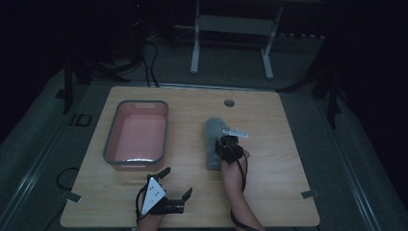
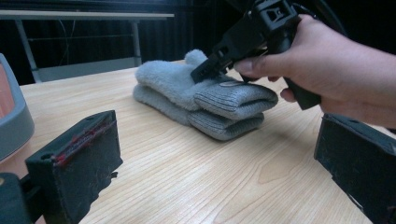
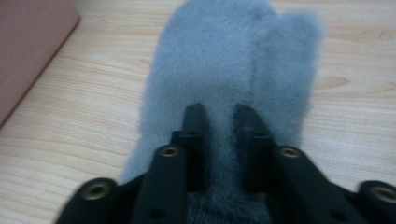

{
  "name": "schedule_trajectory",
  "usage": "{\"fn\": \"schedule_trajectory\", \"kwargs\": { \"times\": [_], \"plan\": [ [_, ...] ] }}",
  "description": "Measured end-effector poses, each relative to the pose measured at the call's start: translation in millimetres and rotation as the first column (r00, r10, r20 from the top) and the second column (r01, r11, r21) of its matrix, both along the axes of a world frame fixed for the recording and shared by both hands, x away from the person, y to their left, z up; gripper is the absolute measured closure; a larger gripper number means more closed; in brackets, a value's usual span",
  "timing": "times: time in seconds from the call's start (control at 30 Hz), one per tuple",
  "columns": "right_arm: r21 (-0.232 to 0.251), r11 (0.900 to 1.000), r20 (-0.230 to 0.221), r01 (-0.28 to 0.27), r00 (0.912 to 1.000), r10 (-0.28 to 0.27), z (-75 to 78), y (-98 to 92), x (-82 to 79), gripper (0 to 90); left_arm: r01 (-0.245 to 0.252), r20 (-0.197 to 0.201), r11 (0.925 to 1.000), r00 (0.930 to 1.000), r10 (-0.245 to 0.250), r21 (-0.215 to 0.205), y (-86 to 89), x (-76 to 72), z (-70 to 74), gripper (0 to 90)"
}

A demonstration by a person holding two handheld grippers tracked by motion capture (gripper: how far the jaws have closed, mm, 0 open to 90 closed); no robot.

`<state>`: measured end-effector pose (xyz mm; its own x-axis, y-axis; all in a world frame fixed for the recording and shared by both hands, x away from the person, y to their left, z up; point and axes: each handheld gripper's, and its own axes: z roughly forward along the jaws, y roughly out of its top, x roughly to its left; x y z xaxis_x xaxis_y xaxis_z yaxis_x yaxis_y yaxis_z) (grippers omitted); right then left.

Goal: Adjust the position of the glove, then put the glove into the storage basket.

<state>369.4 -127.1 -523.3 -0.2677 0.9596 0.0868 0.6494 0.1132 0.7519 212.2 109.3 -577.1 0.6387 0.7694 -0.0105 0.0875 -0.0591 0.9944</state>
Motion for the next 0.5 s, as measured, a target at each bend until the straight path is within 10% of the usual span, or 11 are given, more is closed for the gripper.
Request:
{"fn": "schedule_trajectory", "kwargs": {
  "times": [0.5],
  "plan": [
    [0.012,0.99,0.058,-0.14,0.9886,0.139,38.5,-15.5,-8.0,19.0,-0.028,-0.07,0.9996,0.9972,0.028,-0.004,-0.3,6.0,1.7,0.9]
  ]
}}
